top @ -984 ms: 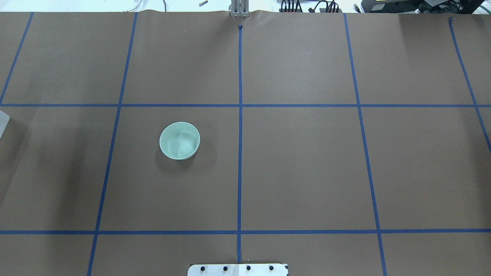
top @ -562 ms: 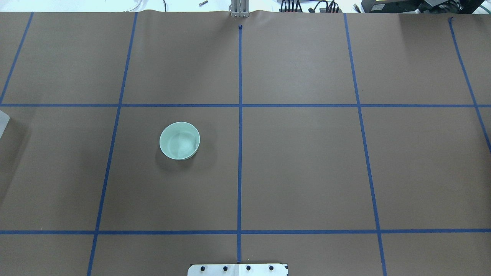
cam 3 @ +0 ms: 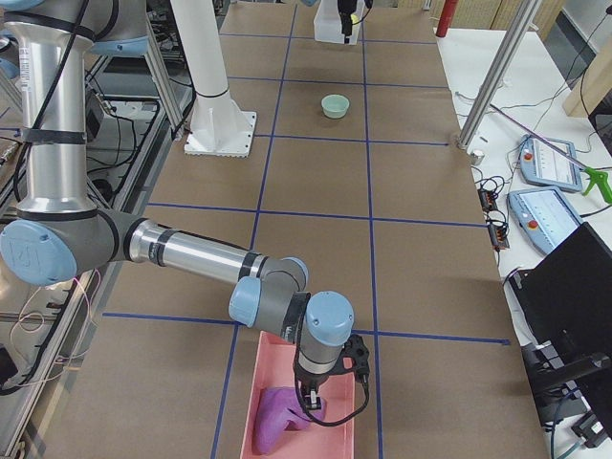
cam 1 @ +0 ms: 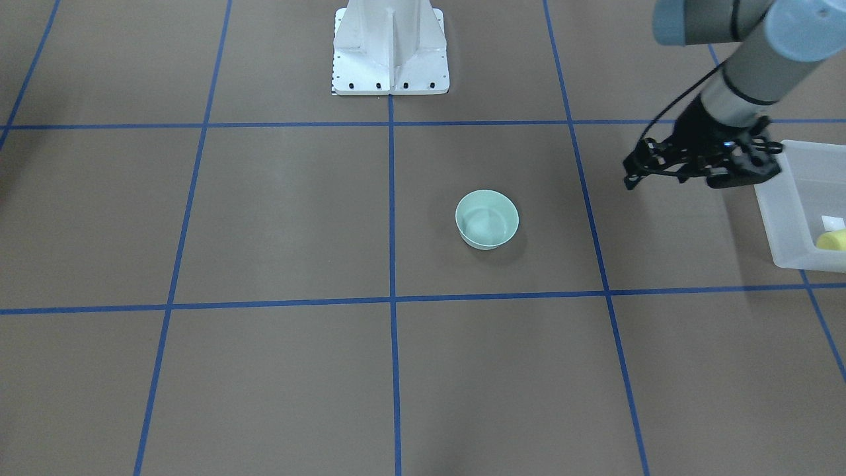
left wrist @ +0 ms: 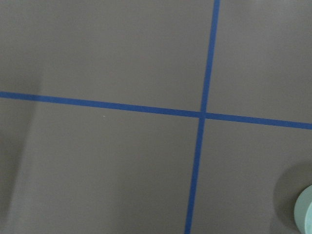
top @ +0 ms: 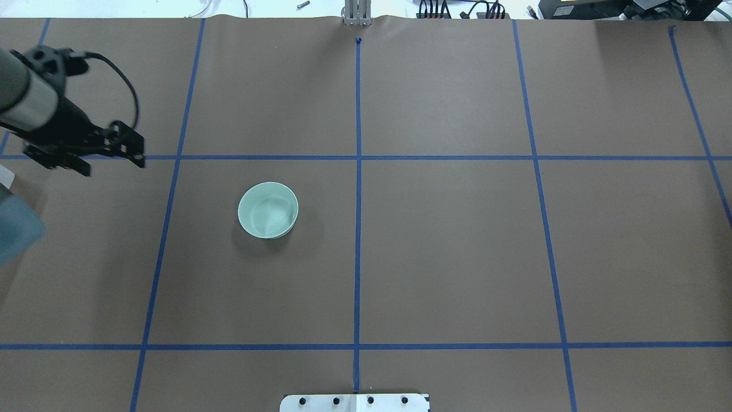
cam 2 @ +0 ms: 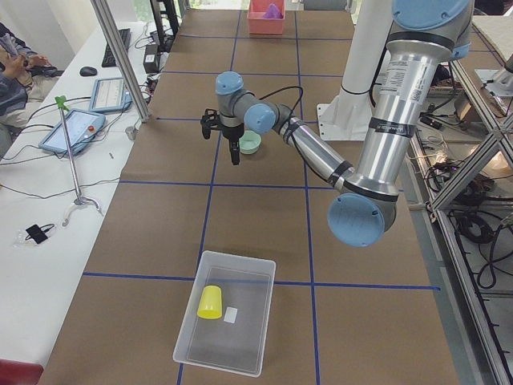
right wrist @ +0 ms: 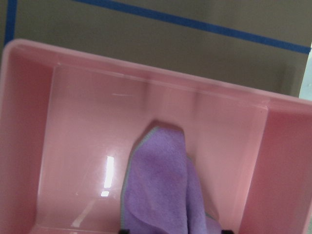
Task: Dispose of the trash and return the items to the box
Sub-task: 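Reach the left gripper to the pale green bowl and grasp its rim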
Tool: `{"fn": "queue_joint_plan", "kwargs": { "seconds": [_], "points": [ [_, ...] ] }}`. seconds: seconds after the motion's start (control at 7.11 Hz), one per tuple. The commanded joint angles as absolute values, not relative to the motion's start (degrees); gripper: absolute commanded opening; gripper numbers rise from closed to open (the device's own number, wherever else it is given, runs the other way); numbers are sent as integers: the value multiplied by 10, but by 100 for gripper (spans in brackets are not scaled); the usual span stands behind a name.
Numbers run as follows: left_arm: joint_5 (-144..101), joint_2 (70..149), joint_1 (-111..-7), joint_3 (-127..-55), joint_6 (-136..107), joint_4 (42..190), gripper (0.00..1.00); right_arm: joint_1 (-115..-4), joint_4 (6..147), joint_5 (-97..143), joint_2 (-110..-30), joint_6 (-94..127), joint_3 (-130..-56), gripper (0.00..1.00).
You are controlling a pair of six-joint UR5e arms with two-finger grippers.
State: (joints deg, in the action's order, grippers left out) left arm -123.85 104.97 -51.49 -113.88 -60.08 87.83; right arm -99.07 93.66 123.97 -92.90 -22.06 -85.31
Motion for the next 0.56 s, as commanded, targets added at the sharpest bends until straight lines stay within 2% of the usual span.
{"fn": "queue_joint_plan", "kwargs": {
  "seconds": [0.0, 0.28, 0.42],
  "points": [
    [-1143, 1091, -390, -1111, -724, 904, 97, -977, 940, 1298, -925, -144, -916, 100],
    [-1136, 1141, -365, -1022, -779, 974, 97, -926, 942, 1318, -931, -47, -979, 100],
    [-1136, 1145, -365, -1004, -781, 996, 97, -919, 941, 1320, -933, -37, -984, 100]
  ]
}}
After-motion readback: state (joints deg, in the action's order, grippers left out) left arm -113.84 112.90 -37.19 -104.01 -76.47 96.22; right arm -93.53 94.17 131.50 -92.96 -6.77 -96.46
